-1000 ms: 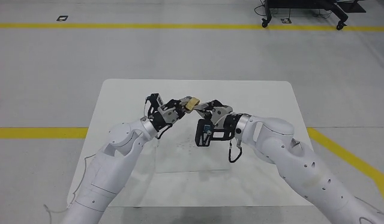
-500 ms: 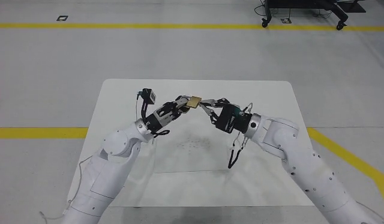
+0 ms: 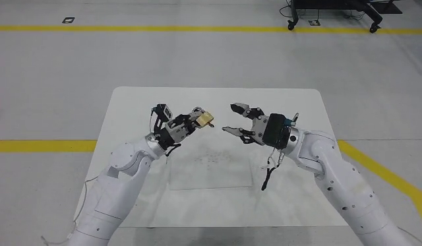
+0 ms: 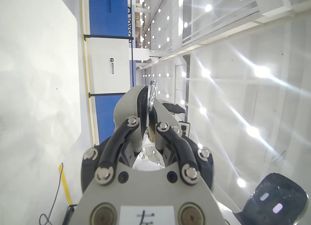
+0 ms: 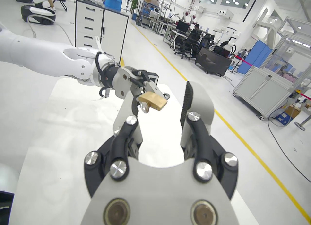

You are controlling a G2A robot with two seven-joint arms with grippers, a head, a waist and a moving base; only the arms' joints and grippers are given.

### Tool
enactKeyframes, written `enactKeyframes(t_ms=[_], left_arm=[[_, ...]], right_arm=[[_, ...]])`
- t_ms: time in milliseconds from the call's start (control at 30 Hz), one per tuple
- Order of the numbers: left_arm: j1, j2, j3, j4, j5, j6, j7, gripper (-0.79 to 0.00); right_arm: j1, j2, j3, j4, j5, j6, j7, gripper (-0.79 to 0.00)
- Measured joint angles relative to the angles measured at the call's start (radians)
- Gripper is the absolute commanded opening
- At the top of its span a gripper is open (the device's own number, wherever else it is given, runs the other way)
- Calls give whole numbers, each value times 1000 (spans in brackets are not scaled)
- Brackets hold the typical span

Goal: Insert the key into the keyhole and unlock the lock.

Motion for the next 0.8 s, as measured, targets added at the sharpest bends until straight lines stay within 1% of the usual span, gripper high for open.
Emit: enactKeyframes(t_ms=[100, 133, 167, 267, 400, 500, 567, 600, 633, 667, 800], left_arm=[[-13, 5, 9, 8, 74, 28, -29, -785], [-20, 9, 21, 11, 123, 46, -60, -785], [-27, 12, 33, 13, 173, 61, -86, -785], [-40, 22, 81, 26, 359, 97, -149, -785], [-59, 22, 151, 62, 501, 145, -198, -785], [-101, 20, 210, 93, 603, 201, -256, -785], [-125, 17, 239, 103, 658, 222, -269, -785], [-134, 16, 246, 104, 661, 229, -270, -674], [-146, 15, 254, 103, 671, 237, -267, -188], [-154, 15, 258, 100, 689, 244, -264, 0], [-180, 21, 253, 74, 756, 285, -284, 0]], right_arm=[[-104, 16, 100, -3, 8, 0, -95, 0], [-141, 19, 132, -2, 8, 4, -112, 0], [-152, 20, 139, -2, 8, 5, -113, 0], [-130, 19, 125, -2, 8, 4, -109, 0], [-130, 19, 125, -2, 8, 4, -109, 0], [-130, 19, 125, -2, 8, 4, -109, 0], [-130, 19, 125, -2, 8, 4, -109, 0], [-130, 19, 125, -2, 8, 4, -109, 0], [-130, 19, 125, -2, 8, 4, -109, 0], [-130, 19, 125, -2, 8, 4, -109, 0], [-130, 19, 125, -2, 8, 4, -109, 0]])
